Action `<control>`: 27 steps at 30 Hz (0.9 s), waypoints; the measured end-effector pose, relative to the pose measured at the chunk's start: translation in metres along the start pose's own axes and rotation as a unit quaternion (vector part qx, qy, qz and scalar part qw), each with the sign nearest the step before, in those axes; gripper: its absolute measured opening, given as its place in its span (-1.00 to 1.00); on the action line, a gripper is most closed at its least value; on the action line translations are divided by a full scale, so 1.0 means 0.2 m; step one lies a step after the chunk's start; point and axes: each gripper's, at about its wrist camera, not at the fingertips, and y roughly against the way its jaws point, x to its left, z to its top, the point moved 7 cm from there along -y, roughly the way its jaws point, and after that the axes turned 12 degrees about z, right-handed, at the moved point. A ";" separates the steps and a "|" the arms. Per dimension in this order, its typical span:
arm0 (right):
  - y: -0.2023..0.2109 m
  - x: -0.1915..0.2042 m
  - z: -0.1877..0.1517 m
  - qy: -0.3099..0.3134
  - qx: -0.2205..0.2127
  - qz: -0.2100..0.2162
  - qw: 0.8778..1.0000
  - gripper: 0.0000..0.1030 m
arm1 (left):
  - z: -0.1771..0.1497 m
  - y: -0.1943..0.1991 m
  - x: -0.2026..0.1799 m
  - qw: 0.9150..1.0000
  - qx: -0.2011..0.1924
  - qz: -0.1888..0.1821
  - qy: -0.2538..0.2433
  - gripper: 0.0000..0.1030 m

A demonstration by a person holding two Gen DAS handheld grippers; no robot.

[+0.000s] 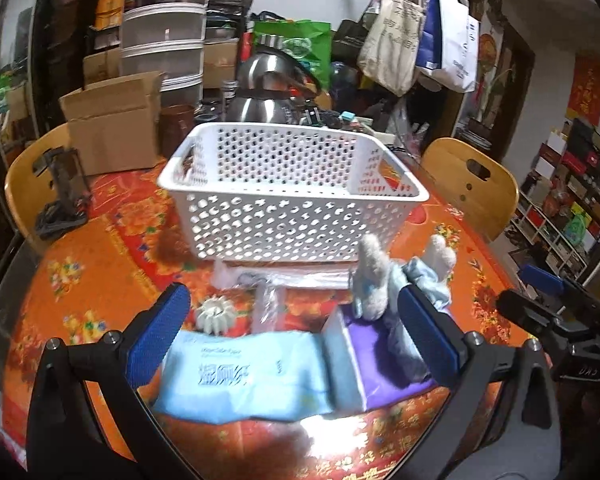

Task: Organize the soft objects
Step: 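Reach the right tool to the striped cloth and socks and close on them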

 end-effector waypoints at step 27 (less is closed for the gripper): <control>-0.28 0.04 0.03 0.025 0.048 0.047 0.997 -0.03 | 0.03 -0.25 -0.34 0.991 0.039 -0.113 -0.052 -0.38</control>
